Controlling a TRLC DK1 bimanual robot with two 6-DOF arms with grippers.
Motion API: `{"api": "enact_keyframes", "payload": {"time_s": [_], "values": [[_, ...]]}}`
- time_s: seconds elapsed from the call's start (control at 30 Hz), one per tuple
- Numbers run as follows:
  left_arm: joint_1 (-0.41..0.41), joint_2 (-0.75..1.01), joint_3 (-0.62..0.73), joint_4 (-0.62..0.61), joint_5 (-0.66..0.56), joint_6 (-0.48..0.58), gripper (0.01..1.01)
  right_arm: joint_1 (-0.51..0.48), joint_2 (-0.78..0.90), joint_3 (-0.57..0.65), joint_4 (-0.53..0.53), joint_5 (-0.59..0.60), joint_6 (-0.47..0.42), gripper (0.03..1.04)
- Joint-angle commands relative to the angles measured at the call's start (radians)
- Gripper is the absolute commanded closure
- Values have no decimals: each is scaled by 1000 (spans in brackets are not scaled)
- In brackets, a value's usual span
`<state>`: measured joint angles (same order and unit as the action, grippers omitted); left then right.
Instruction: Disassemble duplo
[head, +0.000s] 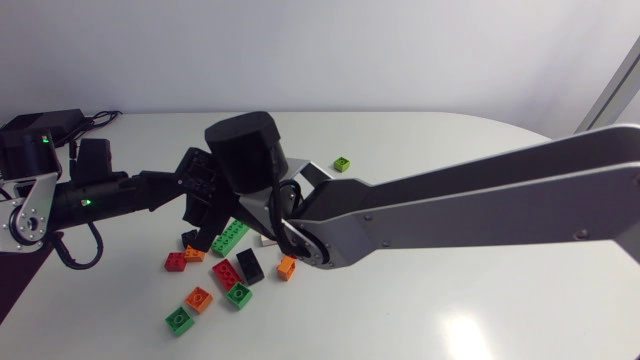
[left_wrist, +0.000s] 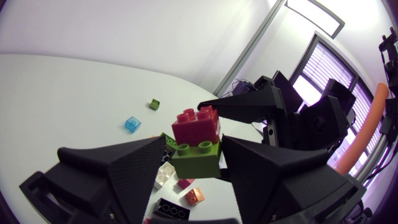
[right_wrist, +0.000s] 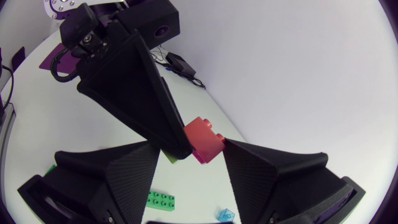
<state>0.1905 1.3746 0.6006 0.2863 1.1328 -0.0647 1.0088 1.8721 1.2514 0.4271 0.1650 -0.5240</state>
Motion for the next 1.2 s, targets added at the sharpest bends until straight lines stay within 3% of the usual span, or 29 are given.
{"api": "enact_keyframes", "payload": {"time_s": [0.0, 0.23, 0.43, 0.53, 0.63, 0.73, 1.17], "values": [[10, 26, 24, -7, -11, 9, 585, 13, -31, -30, 30, 5, -13, 515], [10, 27, 21, -4, 13, 11, 803, 8, -25, -29, 35, 5, -18, 515], [10, 24, 19, -1, 39, 11, 803, 8, -18, -29, 42, 7, -22, 513], [10, 21, 18, -1, 42, 13, 803, 7, -14, -26, 41, 8, -21, 392], [15, 18, 16, 1, 42, 16, 803, 4, -13, -23, 32, 8, -22, 208], [21, 15, 16, 2, 44, 17, 803, -1, -18, -27, 27, 7, -34, 121], [33, 4, 16, 2, 45, 17, 803, -18, -1, -41, 30, -2, -189, 107]]}}
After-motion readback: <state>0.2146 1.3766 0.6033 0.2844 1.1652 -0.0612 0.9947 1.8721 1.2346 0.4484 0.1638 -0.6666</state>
